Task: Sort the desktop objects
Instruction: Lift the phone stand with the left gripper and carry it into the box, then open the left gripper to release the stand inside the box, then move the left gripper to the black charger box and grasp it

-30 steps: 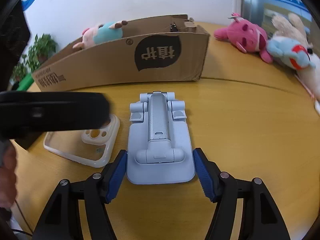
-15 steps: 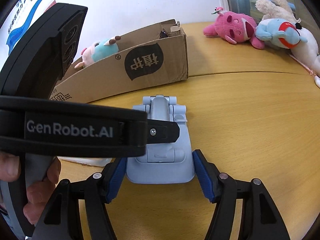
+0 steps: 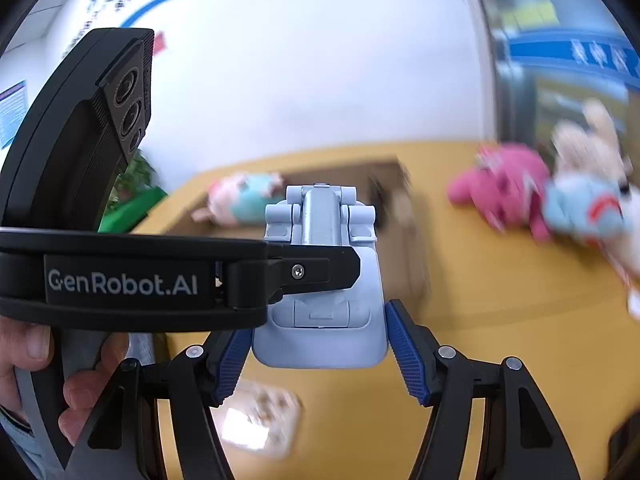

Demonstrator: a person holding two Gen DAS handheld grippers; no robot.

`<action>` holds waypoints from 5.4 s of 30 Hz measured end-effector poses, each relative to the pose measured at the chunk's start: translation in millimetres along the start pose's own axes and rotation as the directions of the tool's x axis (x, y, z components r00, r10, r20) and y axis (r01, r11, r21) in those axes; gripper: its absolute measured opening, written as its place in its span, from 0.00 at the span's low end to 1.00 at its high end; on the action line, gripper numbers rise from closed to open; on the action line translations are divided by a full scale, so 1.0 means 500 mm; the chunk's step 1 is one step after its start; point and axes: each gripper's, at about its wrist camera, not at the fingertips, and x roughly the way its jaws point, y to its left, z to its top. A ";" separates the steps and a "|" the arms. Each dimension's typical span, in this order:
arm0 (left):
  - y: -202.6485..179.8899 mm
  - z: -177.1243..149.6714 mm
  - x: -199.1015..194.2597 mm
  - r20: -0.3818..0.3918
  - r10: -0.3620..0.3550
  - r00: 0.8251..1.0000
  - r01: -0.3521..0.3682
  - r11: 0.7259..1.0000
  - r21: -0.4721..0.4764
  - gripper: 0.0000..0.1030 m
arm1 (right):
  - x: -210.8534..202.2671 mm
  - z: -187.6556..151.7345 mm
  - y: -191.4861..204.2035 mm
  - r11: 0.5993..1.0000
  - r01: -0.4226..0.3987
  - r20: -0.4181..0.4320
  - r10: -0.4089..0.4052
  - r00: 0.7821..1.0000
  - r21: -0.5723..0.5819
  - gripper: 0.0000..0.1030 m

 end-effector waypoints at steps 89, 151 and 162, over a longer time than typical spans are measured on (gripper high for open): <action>0.144 -0.238 -0.205 0.297 0.471 0.830 -0.460 0.881 -0.112 0.79 | 0.098 -0.057 0.145 0.987 0.091 -0.100 -0.105 0.989 -0.134 1.00; 0.472 -0.446 -0.224 -0.007 0.255 0.967 -0.227 0.846 -0.483 0.77 | 0.297 -0.205 0.455 0.739 -0.569 -0.539 0.333 0.774 -0.361 0.99; 0.487 -0.448 -0.223 0.019 0.173 0.985 -0.147 0.884 -0.443 0.63 | 0.292 -0.227 0.482 0.767 -0.474 -0.472 0.256 0.844 -0.432 0.93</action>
